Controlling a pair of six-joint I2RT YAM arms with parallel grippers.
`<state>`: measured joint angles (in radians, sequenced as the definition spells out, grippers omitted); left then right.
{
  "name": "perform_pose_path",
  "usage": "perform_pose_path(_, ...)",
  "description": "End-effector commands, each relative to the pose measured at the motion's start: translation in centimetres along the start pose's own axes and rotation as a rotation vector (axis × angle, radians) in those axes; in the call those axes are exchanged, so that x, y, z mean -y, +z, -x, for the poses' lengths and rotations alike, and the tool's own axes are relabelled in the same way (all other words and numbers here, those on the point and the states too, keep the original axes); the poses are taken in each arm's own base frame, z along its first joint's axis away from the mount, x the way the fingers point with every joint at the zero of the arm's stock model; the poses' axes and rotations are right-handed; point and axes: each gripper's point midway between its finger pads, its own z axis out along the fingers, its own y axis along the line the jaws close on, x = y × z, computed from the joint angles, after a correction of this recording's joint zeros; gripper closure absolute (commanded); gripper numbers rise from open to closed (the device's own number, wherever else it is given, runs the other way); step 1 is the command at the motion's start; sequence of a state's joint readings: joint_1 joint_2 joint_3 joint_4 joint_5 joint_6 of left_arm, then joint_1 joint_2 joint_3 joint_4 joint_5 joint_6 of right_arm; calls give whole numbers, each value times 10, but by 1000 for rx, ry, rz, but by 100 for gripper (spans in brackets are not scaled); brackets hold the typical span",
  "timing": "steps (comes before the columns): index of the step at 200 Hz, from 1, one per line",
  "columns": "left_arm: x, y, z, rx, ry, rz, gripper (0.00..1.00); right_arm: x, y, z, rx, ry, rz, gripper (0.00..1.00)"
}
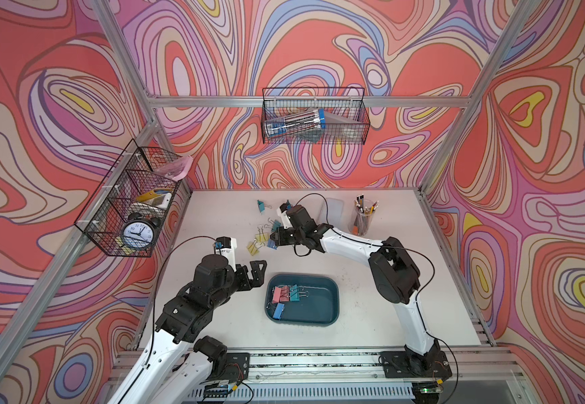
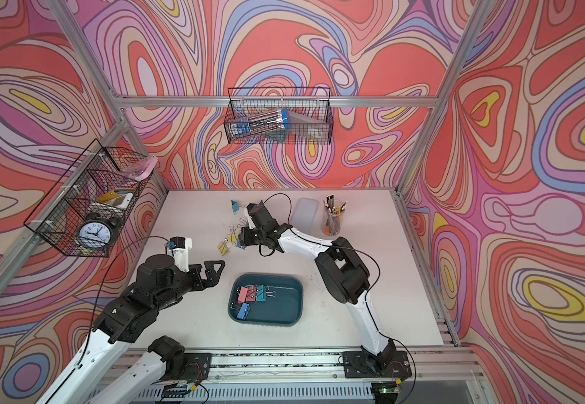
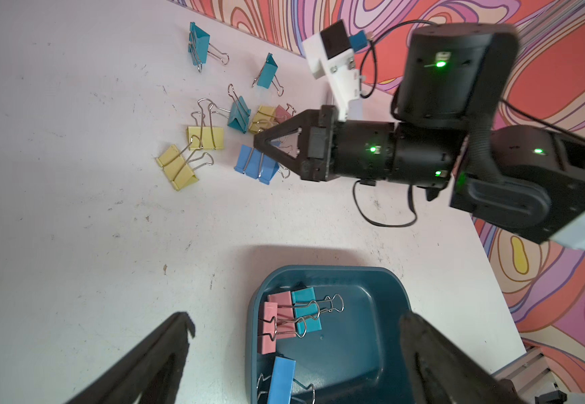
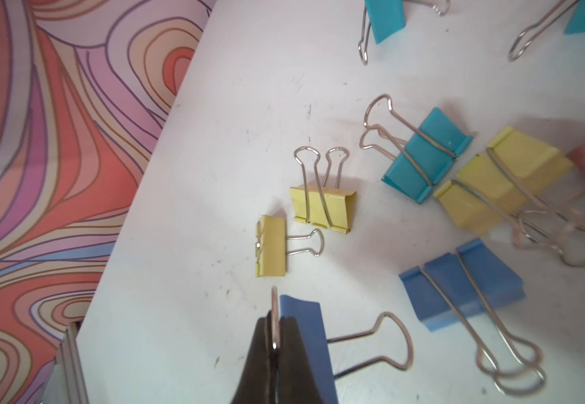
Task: Put the binder clips in the storage box
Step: Pick up the binder clip at the center of the board, then place the binder clip in the storage box.
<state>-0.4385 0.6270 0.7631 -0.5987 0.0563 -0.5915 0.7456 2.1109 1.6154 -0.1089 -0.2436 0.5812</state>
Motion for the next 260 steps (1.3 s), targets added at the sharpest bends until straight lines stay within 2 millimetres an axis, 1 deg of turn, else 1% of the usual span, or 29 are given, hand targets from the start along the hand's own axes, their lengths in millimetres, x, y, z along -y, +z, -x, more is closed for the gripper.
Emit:
perform_pose_path(1,-4,-2,0,8,36,16,1,-36,-47,36,183,70,53,100)
perform_pose_path(16,-2,-3,2,13,35,8,1,-41,-71,30,233,102,16,100)
perform_pose_path(26,-1,-2,3,15,37,3,1,-43,-85,20,253,125,-13,100)
perform_pose_path(29,-1,-2,3,16,35,3,1,-43,-87,18,258,133,-21,100)
perform_pose_path(30,-1,-2,3,15,35,3,1,-42,-86,14,253,136,-27,100)
perform_pose_path(34,0,-2,3,15,36,-1,1,-45,-98,15,279,148,-35,100)
perform_pose_path(41,0,-2,3,14,35,-1,1,-46,-109,6,298,168,-57,100)
perform_pose_path(42,0,-2,3,13,35,-1,1,-48,-113,6,306,166,-57,100)
perform_pose_path(44,0,-1,3,14,36,-2,1,-46,-113,1,305,176,-67,100)
perform_pose_path(47,0,-1,3,13,35,-3,1,-48,-120,-2,319,181,-76,100)
perform_pose_path(56,1,0,3,10,33,-4,1,-47,-132,-16,346,207,-110,100)
perform_pose_path(71,1,1,1,6,30,-8,1,-47,-150,-45,379,245,-175,100)
perform_pose_path(95,2,5,-1,-1,24,-19,1,-44,-163,-94,363,278,-292,100)
perform_pose_path(125,4,9,-3,-19,25,-26,1,-35,-159,-146,299,341,-386,100)
perform_pose_path(138,5,9,-3,-26,26,-34,1,-31,-155,-163,270,371,-408,100)
perform_pose_path(153,5,10,-5,-32,28,-37,1,-30,-149,-176,242,384,-414,100)
perform_pose_path(168,4,11,-8,-38,28,-31,1,-31,-143,-186,218,388,-421,100)
perform_pose_path(192,1,15,-12,-55,19,-22,1,-26,-133,-204,186,422,-429,100)
perform_pose_path(225,1,22,-17,-75,2,-27,1,-20,-132,-211,177,443,-431,100)
perform_pose_path(240,1,24,-18,-76,-1,-31,1,-16,-127,-221,157,455,-435,100)
perform_pose_path(260,0,25,-19,-79,0,-24,1,-13,-122,-225,146,471,-418,100)
